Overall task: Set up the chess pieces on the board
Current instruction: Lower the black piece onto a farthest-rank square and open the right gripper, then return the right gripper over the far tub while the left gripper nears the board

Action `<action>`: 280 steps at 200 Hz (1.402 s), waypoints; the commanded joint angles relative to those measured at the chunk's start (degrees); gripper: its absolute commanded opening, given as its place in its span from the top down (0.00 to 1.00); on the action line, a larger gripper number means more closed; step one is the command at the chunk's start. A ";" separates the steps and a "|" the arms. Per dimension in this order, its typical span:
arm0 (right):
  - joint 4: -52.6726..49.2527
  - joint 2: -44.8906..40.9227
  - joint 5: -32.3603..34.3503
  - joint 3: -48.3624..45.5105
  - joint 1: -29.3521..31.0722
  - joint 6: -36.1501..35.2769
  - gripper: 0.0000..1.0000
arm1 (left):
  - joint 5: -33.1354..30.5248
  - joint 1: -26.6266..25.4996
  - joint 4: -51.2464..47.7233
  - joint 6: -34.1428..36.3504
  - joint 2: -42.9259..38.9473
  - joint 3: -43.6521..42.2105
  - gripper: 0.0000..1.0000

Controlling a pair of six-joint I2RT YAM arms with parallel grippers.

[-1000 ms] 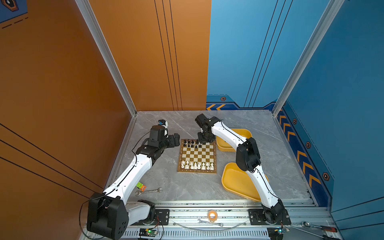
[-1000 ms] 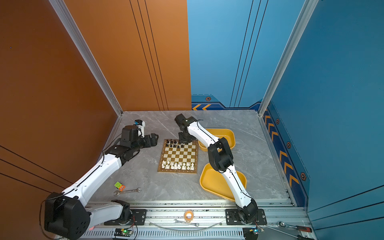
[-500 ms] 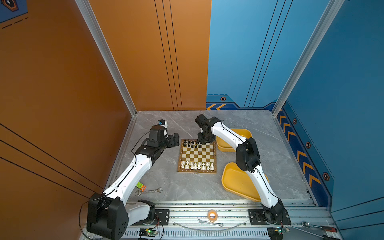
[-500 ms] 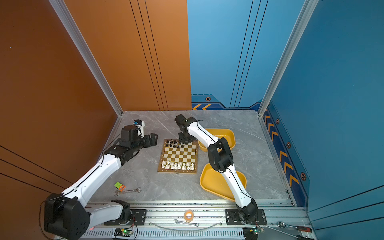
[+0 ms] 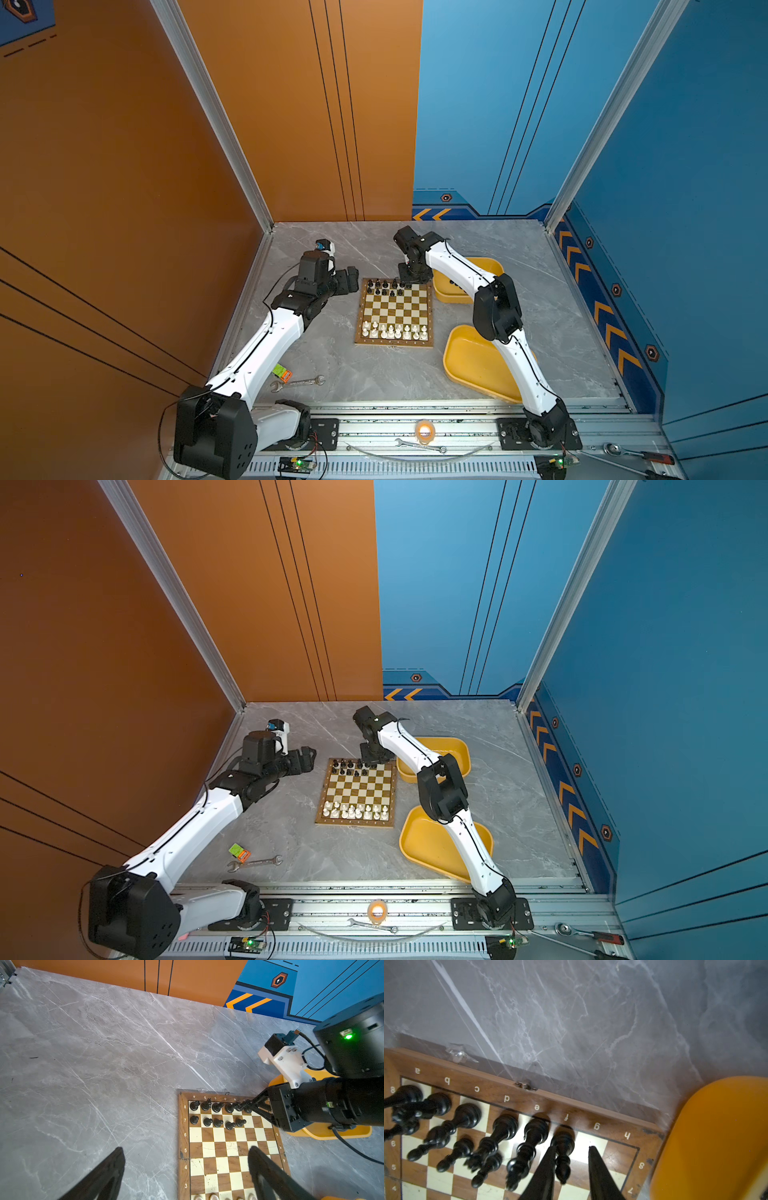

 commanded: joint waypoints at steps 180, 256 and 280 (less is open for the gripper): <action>1.98 -10.87 1.24 3.51 -5.46 -0.89 0.60 | 1.94 -0.66 4.60 -0.50 2.04 1.23 0.07; 2.55 -21.87 6.30 -16.81 -14.33 -3.87 0.69 | 1.02 -11.01 2.84 4.65 13.60 11.43 0.07; 4.98 -25.67 5.56 -24.59 -15.27 -3.36 0.69 | 1.90 -13.45 2.86 4.70 17.75 14.53 0.07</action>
